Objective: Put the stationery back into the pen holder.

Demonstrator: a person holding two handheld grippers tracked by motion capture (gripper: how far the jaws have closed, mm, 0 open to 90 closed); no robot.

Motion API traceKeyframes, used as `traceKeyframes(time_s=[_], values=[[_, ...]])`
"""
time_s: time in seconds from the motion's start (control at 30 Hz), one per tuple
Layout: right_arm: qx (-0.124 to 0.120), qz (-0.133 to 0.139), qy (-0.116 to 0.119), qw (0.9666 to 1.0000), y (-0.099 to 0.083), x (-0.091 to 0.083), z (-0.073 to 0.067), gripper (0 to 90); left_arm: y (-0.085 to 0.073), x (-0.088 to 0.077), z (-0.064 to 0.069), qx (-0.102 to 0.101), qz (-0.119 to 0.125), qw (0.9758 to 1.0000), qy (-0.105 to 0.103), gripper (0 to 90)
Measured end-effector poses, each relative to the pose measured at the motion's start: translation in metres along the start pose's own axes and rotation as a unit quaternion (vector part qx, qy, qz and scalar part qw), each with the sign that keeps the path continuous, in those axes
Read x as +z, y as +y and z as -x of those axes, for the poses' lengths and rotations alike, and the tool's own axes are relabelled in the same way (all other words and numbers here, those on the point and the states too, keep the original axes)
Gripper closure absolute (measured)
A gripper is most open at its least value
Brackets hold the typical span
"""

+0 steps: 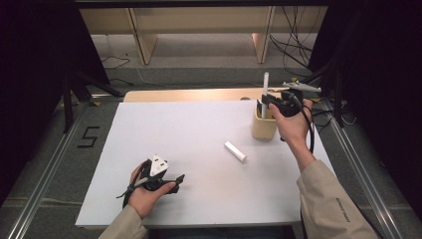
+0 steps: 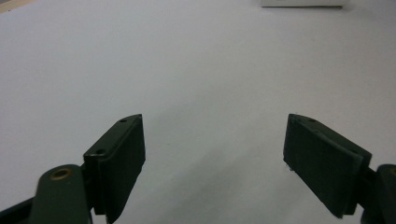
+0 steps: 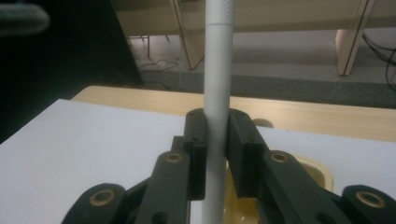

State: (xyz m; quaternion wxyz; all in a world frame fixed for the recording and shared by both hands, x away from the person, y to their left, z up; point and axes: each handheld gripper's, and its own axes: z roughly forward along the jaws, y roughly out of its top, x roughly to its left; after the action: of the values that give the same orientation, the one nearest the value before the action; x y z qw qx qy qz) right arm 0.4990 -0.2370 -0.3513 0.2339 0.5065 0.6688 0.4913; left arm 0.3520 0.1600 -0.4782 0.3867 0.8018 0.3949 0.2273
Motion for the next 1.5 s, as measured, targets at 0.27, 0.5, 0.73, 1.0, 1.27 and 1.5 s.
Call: traceKeyframes(time_s=[0.27,0.5,0.73,1.0,1.27,1.5], values=[[-0.023,0.013,-0.016,0.9995,-0.001,0.005,0.006,78.7,0.0,0.0,0.0,0.0,0.0,1.0,0.0,20.7],[-0.031,0.01,-0.024,0.9992,-0.003,0.012,0.01,78.7,0.0,0.0,0.0,0.001,0.0,1.0,0.0,20.7],[-0.059,0.009,-0.028,0.9978,-0.006,0.016,0.01,78.7,0.0,0.0,0.0,0.001,0.0,1.0,0.0,20.7],[-0.089,0.007,-0.029,0.9956,-0.009,0.022,0.012,78.7,0.0,0.001,0.0,0.0,0.0,1.0,0.0,20.7],[-0.106,-0.003,-0.024,0.9941,-0.014,0.027,0.012,78.7,0.0,0.001,0.0,0.0,0.0,1.0,0.0,20.7],[-0.109,-0.011,-0.025,0.9937,-0.018,0.031,0.015,78.6,0.0,0.001,0.0,-0.001,-0.001,1.0,-0.001,20.7]])
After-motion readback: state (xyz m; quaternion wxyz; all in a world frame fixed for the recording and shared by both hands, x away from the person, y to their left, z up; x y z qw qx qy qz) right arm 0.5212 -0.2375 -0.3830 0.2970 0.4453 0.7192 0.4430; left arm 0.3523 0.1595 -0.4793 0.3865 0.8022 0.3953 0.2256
